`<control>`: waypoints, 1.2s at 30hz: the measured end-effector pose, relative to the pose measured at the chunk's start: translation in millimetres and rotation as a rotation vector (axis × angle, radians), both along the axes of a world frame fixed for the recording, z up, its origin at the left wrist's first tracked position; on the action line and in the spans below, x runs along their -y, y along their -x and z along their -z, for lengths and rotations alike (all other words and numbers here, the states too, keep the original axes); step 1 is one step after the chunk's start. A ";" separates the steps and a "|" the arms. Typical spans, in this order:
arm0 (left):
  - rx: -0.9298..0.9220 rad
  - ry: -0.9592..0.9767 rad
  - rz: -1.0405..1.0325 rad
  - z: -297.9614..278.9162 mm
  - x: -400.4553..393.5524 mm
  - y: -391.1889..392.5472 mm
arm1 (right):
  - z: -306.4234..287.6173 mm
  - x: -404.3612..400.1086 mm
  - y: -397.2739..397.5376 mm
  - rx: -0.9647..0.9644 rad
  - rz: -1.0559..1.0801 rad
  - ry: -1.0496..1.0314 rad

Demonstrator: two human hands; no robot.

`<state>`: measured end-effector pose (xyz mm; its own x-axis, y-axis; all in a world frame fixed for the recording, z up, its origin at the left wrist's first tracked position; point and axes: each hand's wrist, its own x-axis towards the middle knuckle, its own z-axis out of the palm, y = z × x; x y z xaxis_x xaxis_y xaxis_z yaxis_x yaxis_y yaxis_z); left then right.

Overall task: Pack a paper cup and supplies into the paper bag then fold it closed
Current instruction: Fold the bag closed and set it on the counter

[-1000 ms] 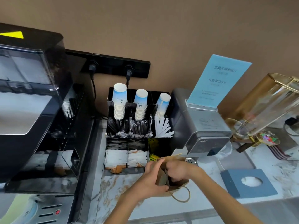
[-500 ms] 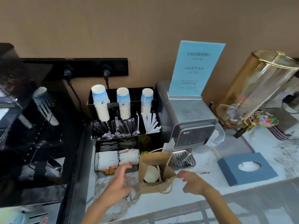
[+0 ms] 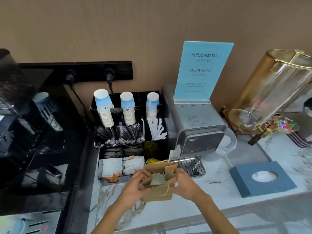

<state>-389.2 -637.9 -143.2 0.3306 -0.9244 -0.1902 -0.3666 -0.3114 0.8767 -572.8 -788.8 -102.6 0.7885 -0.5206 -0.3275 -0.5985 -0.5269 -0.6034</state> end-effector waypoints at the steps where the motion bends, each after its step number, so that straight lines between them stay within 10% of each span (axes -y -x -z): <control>1: 0.001 0.004 -0.039 -0.6 -0.7 -0.7 | 2.5 -0.1 0.2 0.031 0.020 0.000; 9: -0.412 0.124 -0.339 -15.8 -5.3 -4.2 | 17.8 -5.6 6.2 0.360 0.305 -0.245; 18: -0.126 -0.015 -0.102 -21.9 -11.2 -8.7 | 35.1 -2.9 15.4 0.476 0.313 -0.376; 36: 0.257 -0.271 0.088 -0.5 10.9 -3.5 | 14.8 -29.2 -46.8 -0.257 -0.165 0.312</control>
<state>-385.7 -648.8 -142.7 0.3208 -0.8790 -0.3526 -0.5996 -0.4767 0.6429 -525.9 -759.6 -117.4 0.7829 -0.4997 -0.3707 -0.6010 -0.7616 -0.2427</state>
